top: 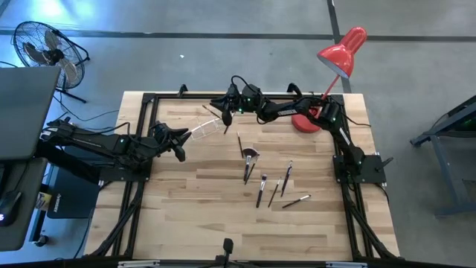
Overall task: Put items in baskets/containers
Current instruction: Put the highlighter brush into the transparent organizer
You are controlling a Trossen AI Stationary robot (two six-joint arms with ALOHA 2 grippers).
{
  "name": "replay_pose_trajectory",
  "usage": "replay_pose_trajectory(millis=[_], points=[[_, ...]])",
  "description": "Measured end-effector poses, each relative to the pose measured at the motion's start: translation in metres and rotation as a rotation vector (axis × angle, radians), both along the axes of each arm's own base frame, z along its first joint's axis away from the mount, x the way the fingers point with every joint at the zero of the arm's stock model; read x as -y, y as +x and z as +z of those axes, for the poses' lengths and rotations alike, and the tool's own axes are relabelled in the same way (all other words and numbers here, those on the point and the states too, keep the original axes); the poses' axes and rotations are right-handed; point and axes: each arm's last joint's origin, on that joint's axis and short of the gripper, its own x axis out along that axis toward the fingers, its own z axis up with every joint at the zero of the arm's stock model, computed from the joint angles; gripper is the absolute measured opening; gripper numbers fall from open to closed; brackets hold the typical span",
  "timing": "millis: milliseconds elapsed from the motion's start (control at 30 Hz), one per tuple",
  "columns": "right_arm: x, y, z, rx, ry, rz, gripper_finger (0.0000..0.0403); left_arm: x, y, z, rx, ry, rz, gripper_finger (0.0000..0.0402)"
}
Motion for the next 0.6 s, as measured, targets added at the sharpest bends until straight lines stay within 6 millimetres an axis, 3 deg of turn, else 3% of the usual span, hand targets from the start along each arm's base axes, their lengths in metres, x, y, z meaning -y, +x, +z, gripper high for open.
replay_pose_trajectory(millis=[267, 600], points=[[0.000, 0.000, 0.004, 0.012, -0.003, 0.006, 0.0069, 0.000, 0.000, 0.000, -0.001, 0.001, -0.001, 0.0094], [-0.010, -0.009, 0.059, 0.068, -0.054, 0.017, 0.0064, 0.000, 0.000, 0.000, -0.003, 0.000, -0.003, 0.0094]])
